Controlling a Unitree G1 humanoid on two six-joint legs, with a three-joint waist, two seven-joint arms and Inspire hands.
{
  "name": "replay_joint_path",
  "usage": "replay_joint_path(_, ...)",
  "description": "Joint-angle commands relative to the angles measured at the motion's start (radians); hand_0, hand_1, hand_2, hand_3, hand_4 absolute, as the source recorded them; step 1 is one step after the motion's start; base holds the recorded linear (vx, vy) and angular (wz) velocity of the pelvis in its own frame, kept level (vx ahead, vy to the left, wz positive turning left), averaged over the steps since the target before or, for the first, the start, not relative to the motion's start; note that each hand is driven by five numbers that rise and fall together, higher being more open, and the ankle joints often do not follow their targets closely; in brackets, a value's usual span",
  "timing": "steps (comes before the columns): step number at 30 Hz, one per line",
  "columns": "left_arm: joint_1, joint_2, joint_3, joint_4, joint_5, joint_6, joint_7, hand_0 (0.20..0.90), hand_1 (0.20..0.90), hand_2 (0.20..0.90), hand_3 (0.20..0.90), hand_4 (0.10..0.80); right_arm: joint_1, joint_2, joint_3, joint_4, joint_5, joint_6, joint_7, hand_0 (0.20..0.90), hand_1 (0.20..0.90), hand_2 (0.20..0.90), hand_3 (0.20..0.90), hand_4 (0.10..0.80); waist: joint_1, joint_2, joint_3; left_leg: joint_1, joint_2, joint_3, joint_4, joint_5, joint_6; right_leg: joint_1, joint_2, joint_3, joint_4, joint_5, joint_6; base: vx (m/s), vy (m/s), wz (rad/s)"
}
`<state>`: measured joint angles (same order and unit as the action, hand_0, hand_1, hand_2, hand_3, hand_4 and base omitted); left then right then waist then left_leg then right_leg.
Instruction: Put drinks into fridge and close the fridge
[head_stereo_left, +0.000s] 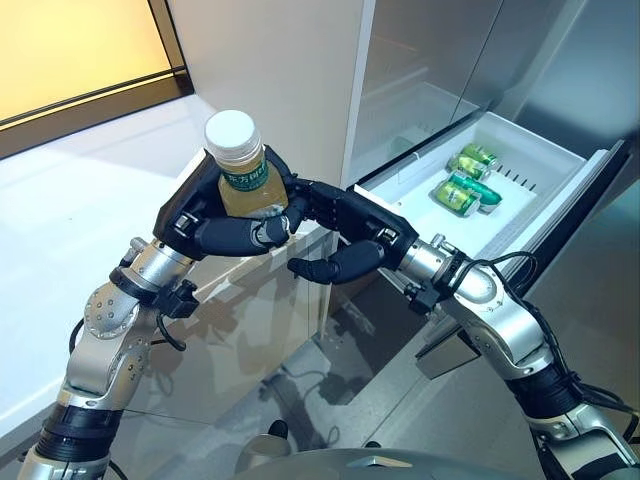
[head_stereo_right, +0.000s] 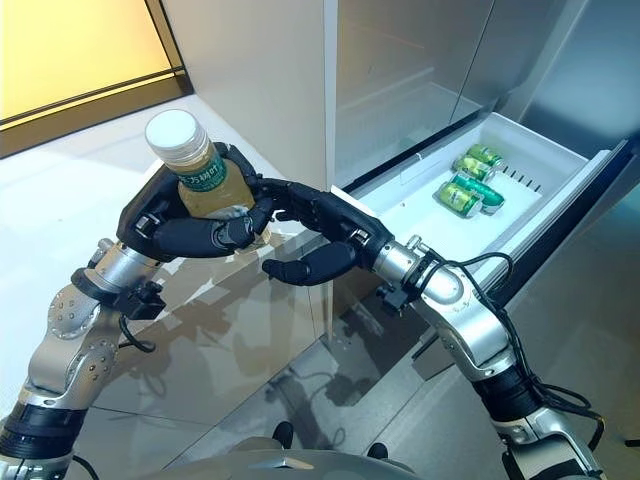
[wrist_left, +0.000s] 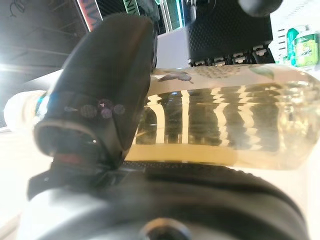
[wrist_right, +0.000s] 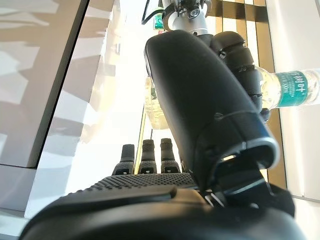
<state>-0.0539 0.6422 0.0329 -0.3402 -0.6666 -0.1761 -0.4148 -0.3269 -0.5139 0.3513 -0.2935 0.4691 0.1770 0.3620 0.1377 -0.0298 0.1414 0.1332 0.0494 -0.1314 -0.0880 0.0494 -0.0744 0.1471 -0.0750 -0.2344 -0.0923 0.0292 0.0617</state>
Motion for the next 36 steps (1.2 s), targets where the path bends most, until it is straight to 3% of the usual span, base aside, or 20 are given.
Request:
replay_joint_path(1, -0.155, 0.019, 0.007, -0.114, -0.077, -0.11, 0.007, 0.3, 0.3, 0.3, 0.2, 0.1, -0.139, 0.057, 0.024, -0.027, 0.094, -0.061, -0.029, 0.9, 0.9, 0.9, 0.9, 0.8, -0.008, 0.003, -0.11, -0.001, -0.11, 0.037, 0.001, -0.036, 0.089, 0.009, 0.025, 0.03, 0.023, -0.003, -0.006, 0.0, 0.0, 0.0)
replay_joint_path(16, -0.184, 0.008, -0.03, -0.123, -0.107, -0.068, -0.013, 0.3, 0.3, 0.3, 0.2, 0.1, -0.188, 0.102, 0.091, 0.0, 0.108, -0.041, -0.06, 0.9, 0.9, 0.9, 0.9, 0.8, 0.002, 0.002, -0.11, -0.001, -0.111, 0.034, 0.001, -0.034, 0.091, 0.012, 0.025, 0.026, 0.024, -0.005, -0.01, 0.0, 0.0, 0.0)
replay_joint_path(17, -0.185, 0.007, -0.032, -0.123, -0.107, -0.066, -0.015, 0.3, 0.3, 0.3, 0.2, 0.1, -0.192, 0.104, 0.095, -0.001, 0.107, -0.038, -0.061, 0.651, 0.651, 0.651, 0.609, 0.509, 0.002, 0.002, -0.11, -0.001, -0.111, 0.034, 0.001, -0.034, 0.091, 0.012, 0.025, 0.026, 0.024, -0.005, -0.01, 0.0, 0.0, 0.0)
replay_joint_path(19, -0.185, 0.005, -0.035, -0.127, -0.107, -0.063, -0.015, 0.3, 0.3, 0.3, 0.2, 0.1, -0.199, 0.108, 0.101, 0.0, 0.109, -0.03, -0.071, 0.312, 0.312, 0.312, 0.214, 0.114, 0.004, 0.001, -0.11, -0.001, -0.111, 0.033, 0.001, -0.033, 0.091, 0.012, 0.025, 0.025, 0.023, -0.005, -0.01, 0.0, 0.0, 0.0)
replay_joint_path(36, -0.19, 0.003, -0.037, -0.13, -0.116, -0.062, -0.036, 0.3, 0.3, 0.3, 0.2, 0.1, -0.204, 0.115, 0.109, 0.005, 0.124, -0.037, -0.077, 0.3, 0.3, 0.3, 0.2, 0.1, 0.005, 0.001, -0.112, 0.0, -0.111, 0.034, 0.001, -0.034, 0.093, 0.012, 0.025, 0.025, 0.023, -0.005, -0.011, 0.0, 0.0, 0.0)
